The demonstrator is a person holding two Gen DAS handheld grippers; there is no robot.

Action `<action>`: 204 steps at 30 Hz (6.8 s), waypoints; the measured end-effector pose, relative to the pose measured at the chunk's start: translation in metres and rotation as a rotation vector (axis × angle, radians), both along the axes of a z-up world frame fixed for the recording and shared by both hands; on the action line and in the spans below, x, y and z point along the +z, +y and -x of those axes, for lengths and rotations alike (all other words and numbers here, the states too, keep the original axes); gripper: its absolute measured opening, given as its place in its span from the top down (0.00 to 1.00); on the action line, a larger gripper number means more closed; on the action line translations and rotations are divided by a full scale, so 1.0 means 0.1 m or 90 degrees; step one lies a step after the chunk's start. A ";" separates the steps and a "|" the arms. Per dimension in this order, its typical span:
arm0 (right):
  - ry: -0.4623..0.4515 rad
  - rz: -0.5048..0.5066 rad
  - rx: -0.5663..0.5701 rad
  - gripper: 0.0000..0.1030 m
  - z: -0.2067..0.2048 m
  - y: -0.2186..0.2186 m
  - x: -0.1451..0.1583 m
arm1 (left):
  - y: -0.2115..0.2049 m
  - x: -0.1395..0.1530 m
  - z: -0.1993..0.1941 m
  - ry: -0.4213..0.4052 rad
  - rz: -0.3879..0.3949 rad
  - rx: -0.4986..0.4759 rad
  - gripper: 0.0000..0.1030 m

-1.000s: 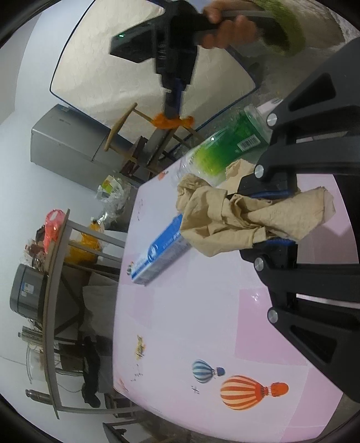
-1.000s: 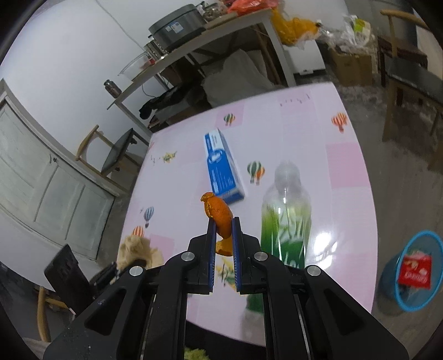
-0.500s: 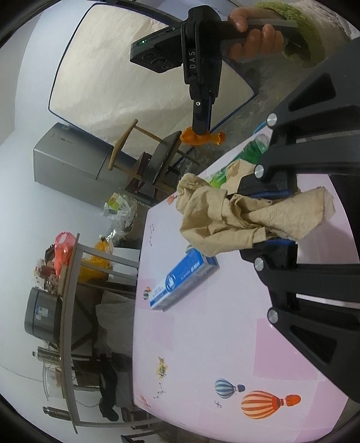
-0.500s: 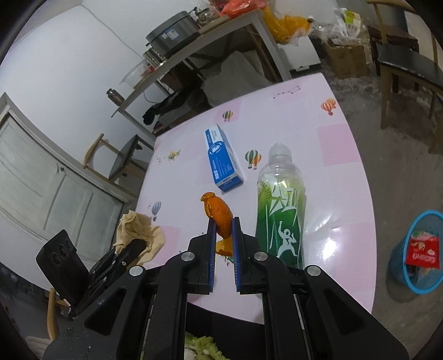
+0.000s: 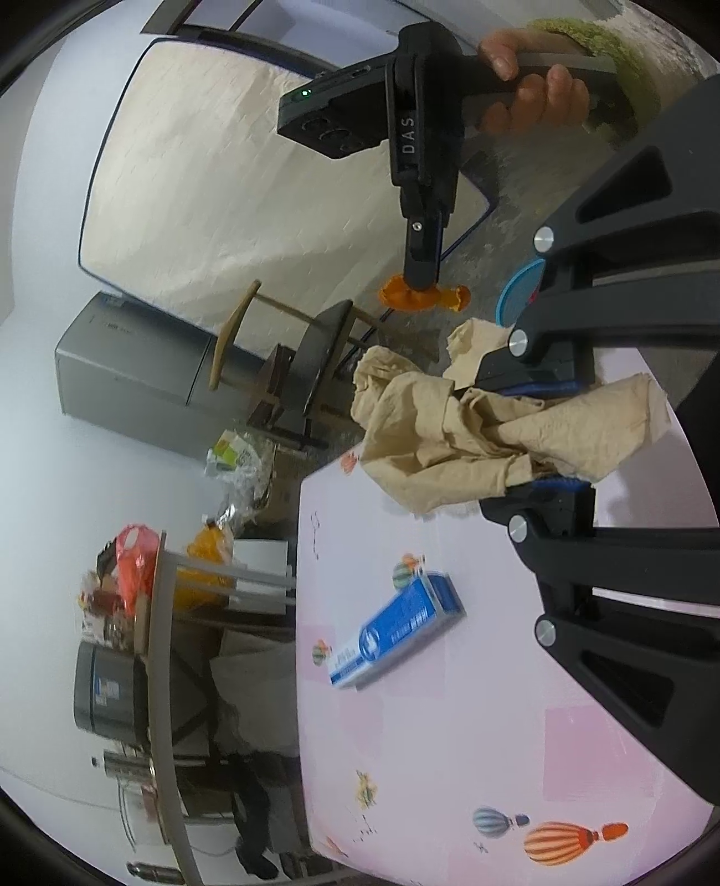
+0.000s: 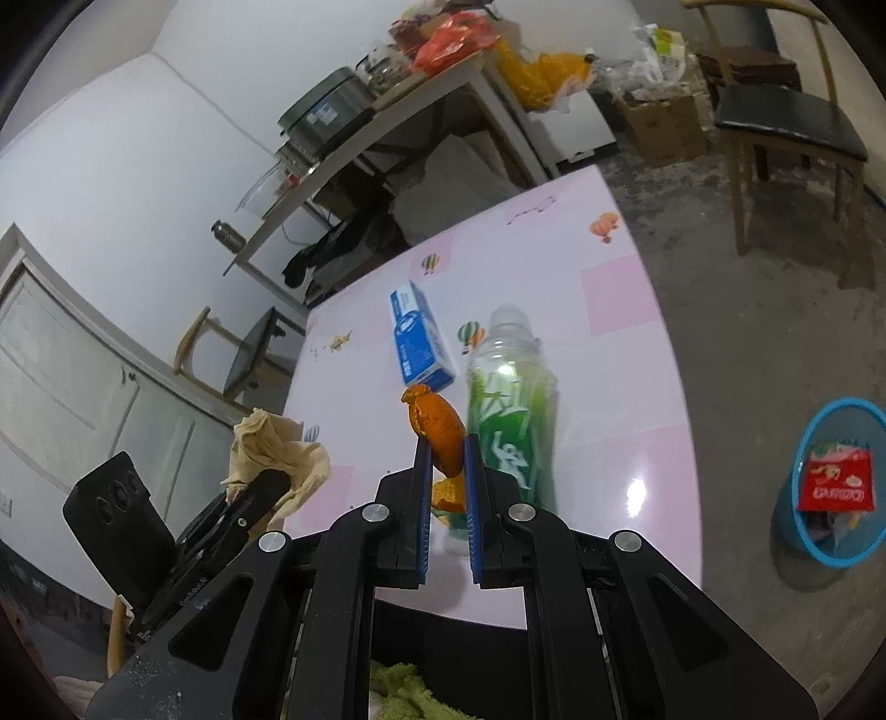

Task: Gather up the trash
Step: 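Carry the orange toy and beige cloth toward the wastebasket with both tools, then open both tools over the wastebasket, dropping the cloth and toy, then move both tools back to the table toward the bottle and toothpaste box, then grasp the blue toothpaste box with the left tool while the right tool grasps the green bottle, then lift the toothpaste box with the left tool while the right tool lifts the bottle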

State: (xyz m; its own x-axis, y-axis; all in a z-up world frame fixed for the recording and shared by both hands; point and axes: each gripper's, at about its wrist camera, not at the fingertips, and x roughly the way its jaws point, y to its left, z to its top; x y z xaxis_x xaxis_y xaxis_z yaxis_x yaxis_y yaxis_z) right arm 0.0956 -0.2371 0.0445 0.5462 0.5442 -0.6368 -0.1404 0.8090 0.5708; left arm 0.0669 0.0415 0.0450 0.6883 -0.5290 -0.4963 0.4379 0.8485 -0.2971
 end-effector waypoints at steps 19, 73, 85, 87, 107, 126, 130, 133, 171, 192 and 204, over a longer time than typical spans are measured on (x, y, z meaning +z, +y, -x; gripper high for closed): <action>-0.007 -0.064 -0.188 0.91 0.64 -1.29 -0.24 | -1.29 0.10 -0.17 0.044 -0.010 -0.171 0.81; 0.189 -0.147 -0.599 0.37 1.44 -3.33 -2.48 | -4.00 -0.67 -0.85 0.301 -0.106 -0.337 0.30; 0.023 -0.090 -0.418 0.25 1.17 -2.57 -1.24 | -2.11 0.08 -0.25 0.138 -0.059 -0.241 0.19; 0.008 -0.087 -0.372 0.21 1.02 -2.36 -1.06 | -1.74 0.09 -0.22 0.122 -0.057 -0.190 0.17; 0.017 0.061 -0.023 0.17 -0.48 0.19 -0.53 | 0.42 -0.61 -1.77 0.255 -0.004 0.249 0.16; 0.073 0.180 0.030 0.27 -0.82 0.85 -0.76 | 0.20 -1.08 -2.27 0.254 -0.111 0.253 0.42; 0.084 0.182 0.027 0.42 -0.82 0.84 -0.78 | 0.24 -1.08 -2.19 0.255 -0.099 0.242 0.46; 0.091 0.165 0.028 0.45 -0.80 0.82 -0.80 | 0.27 -1.09 -2.06 0.254 -0.095 0.228 0.48; 0.099 0.130 0.055 0.26 -0.23 0.74 -0.83 | 0.52 -1.07 -0.53 0.263 -0.104 0.184 0.38; 0.136 0.088 0.051 0.35 -0.39 0.69 -0.95 | 0.56 -1.19 -0.70 0.276 -0.097 0.179 0.52; 0.151 0.092 0.065 0.34 -0.33 0.75 -0.94 | 0.53 -1.18 -0.58 0.288 -0.111 0.177 0.52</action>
State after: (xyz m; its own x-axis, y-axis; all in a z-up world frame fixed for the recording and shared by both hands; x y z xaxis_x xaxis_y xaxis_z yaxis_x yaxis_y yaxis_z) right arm 0.1283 -0.1620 -0.0493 0.3198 0.4832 -0.8150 -0.1013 0.8727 0.4776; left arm 0.1249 0.0946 -0.0726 0.4882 -0.2411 -0.8388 0.0521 0.9674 -0.2478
